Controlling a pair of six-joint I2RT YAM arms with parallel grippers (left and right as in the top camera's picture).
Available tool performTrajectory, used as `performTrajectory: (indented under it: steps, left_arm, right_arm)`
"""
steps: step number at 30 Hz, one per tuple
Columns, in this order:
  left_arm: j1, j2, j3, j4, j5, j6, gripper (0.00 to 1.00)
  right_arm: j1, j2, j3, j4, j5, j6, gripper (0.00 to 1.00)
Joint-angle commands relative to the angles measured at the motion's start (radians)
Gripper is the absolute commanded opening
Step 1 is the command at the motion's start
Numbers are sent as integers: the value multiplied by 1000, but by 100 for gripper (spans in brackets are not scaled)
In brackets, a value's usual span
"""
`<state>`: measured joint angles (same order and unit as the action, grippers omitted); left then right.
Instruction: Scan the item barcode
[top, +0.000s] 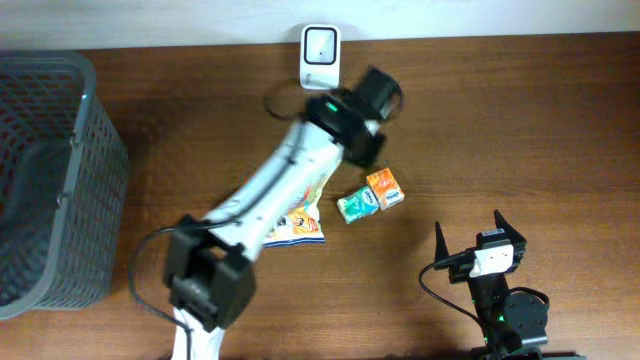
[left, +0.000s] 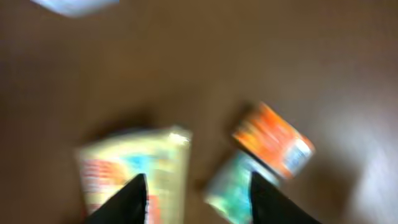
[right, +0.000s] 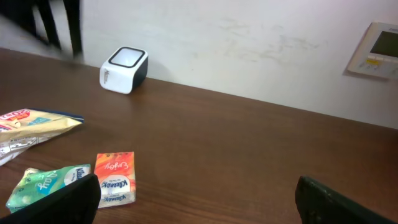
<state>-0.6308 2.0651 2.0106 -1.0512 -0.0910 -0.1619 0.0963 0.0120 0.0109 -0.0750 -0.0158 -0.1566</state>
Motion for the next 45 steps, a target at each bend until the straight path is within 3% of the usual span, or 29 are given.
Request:
performTrajectory:
  steps: [1,4,5,10,15,21,31,45]
  left_arm:
    - [178,-164,114,-5,-87,48,60]
    - [335,-220,125,-13,-86,47,77]
    - [397,-233,125,-24,-87,47,99]
    - [681,-248,125,-68,-93,44,99]
    - [861,-248,125,-24,-90,42,99]
    - [1057,-248,125,-58,-90,-131,99]
    - [1105,-248,125,-174,-86,-144,99]
    - [1105,-248,125,-177,-86,-144,99]
  right_arm:
    - [8,-6,-5,-4,8,7,99]
    - [8,-6,-5,-4,8,7,99]
    - [8,-6,-5,-4,8,7,99]
    - [8,-6,-5,-4,8,7,99]
    - [8,-6,-5,-4,8,7,99]
    - [8,-6,-5,-4,8,7,99]
    - [8,-6,-5,-4,8,7,99]
    - [8,-6,-5,-4,8,7,99]
